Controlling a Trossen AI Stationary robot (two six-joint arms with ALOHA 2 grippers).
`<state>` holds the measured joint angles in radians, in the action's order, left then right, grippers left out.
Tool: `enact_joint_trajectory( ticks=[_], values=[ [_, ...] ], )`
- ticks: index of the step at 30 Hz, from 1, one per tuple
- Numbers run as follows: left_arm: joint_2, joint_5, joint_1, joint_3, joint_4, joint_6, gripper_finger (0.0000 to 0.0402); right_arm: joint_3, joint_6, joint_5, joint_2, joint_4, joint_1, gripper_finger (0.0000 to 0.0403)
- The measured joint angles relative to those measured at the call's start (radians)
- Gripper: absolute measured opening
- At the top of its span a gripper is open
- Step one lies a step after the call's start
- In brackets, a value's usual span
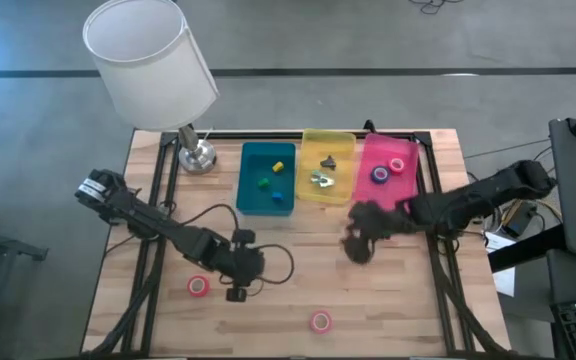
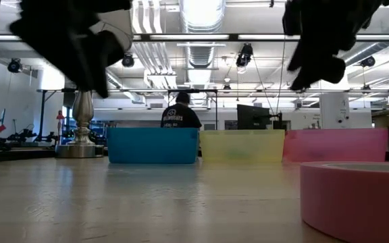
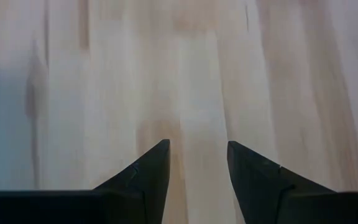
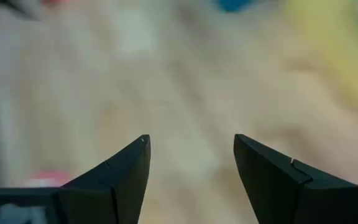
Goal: Pick and place Stapler, Stapler remover, tape
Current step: Put the pink tape on the pink bin
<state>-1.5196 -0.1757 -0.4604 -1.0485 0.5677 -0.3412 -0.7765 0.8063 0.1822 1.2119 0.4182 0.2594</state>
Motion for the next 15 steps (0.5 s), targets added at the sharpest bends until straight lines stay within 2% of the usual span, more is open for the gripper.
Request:
enact_joint_trajectory(
  ticks=[4,8,13,15],
  values=[
    [0.0,0.0,-0.045,0.001,0.11,-0.089,0.0163,0.0,0.122,-0.002,0.083,-0.175,0.128,0.0224],
    [0.0,-0.001,-0.088,0.002,0.211,-0.153,0.0163,0.0,0.161,-0.048,0.175,-0.311,0.222,0.0224],
    [0.0,-0.001,-0.12,0.006,0.297,-0.216,0.0163,-0.002,0.193,-0.132,0.292,-0.536,0.284,0.0224],
    [0.0,-0.005,-0.121,0.007,0.301,-0.229,0.0163,-0.019,0.214,-0.139,0.345,-0.541,0.287,0.0224]
  ],
)
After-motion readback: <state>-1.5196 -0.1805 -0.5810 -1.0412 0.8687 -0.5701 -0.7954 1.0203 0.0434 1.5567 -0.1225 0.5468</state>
